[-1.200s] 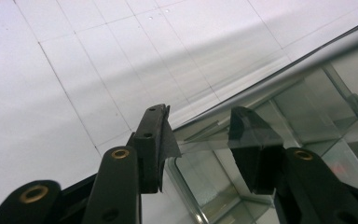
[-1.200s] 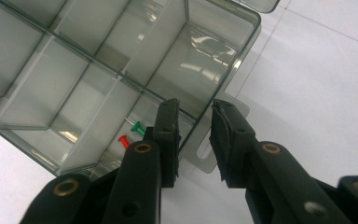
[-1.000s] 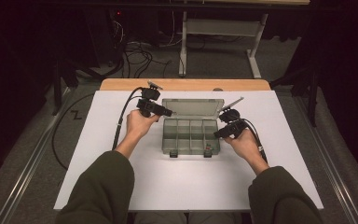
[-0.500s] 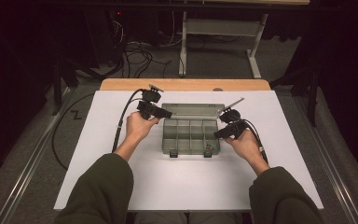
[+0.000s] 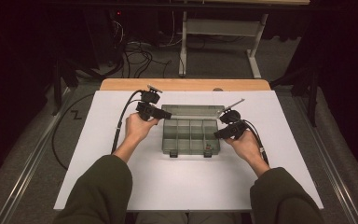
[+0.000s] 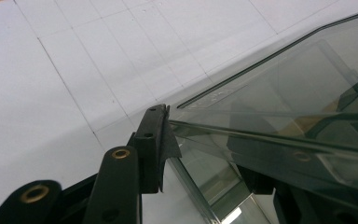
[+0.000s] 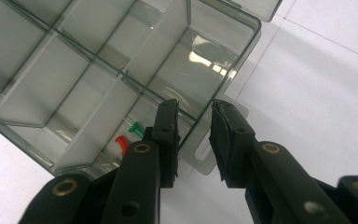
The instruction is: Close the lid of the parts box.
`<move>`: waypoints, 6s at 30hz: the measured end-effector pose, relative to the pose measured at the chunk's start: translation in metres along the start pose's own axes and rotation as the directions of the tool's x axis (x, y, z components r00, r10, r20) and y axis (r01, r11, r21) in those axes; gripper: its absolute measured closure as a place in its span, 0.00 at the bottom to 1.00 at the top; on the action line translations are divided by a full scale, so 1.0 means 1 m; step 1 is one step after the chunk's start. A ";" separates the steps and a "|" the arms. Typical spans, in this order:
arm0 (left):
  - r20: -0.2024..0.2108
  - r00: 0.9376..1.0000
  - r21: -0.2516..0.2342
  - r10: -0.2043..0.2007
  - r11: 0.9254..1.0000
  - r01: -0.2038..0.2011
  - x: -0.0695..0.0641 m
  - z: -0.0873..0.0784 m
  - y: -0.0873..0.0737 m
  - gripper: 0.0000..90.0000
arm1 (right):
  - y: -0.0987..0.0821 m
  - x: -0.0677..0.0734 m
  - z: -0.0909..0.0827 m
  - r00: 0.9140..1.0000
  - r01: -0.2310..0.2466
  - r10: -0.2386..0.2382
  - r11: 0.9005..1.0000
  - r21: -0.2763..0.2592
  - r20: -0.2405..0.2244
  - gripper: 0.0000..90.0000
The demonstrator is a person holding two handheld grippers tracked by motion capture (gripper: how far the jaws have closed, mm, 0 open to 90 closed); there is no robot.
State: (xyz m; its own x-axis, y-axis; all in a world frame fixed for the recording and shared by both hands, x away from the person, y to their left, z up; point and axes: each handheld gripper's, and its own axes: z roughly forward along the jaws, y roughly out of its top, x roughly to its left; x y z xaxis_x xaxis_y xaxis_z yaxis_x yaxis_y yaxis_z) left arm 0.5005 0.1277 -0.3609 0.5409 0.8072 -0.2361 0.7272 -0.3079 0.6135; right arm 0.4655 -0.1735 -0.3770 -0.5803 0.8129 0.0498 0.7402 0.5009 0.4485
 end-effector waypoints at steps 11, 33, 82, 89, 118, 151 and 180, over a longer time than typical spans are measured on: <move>-0.009 1.000 -0.011 0.017 1.000 -0.017 -0.003 -0.006 -0.001 0.64 | 0.000 0.001 -0.009 1.000 0.010 -0.011 1.000 -0.017 -0.014 0.87; -0.027 0.995 0.017 0.095 0.995 -0.095 -0.009 -0.008 -0.009 0.64 | 0.017 -0.015 -0.044 0.998 -0.039 0.042 0.997 -0.073 0.036 1.00; 0.019 0.999 0.034 0.034 0.999 -0.035 0.005 -0.037 -0.023 0.93 | 0.020 -0.011 -0.044 0.999 -0.021 0.023 0.997 -0.069 0.028 1.00; 0.035 0.998 0.020 0.046 0.999 -0.047 -0.001 -0.040 -0.022 0.94 | 0.018 -0.010 -0.042 1.000 -0.022 0.023 0.998 -0.063 0.021 1.00; 0.071 0.995 0.020 0.074 0.997 -0.075 -0.015 -0.031 -0.028 0.96 | 0.011 -0.007 -0.038 1.000 -0.007 0.006 0.997 -0.075 -0.012 1.00; 0.080 0.993 0.018 0.089 0.996 -0.090 -0.024 -0.020 -0.044 0.95 | -0.001 -0.004 -0.026 0.999 0.006 -0.010 0.995 -0.096 -0.044 0.99; 0.073 0.991 0.024 0.109 0.994 -0.111 -0.028 -0.014 -0.052 0.95 | 0.001 0.006 -0.016 0.998 0.026 -0.031 0.996 -0.081 -0.059 0.99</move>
State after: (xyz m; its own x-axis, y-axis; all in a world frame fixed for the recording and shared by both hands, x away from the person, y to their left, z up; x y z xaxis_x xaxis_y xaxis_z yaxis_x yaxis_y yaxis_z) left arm 0.4416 0.1278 -0.3752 0.6462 0.7300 -0.2225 0.6727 -0.4072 0.6179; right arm 0.4577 -0.1729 -0.3622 -0.6221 0.7780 0.0884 0.6947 0.4963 0.5206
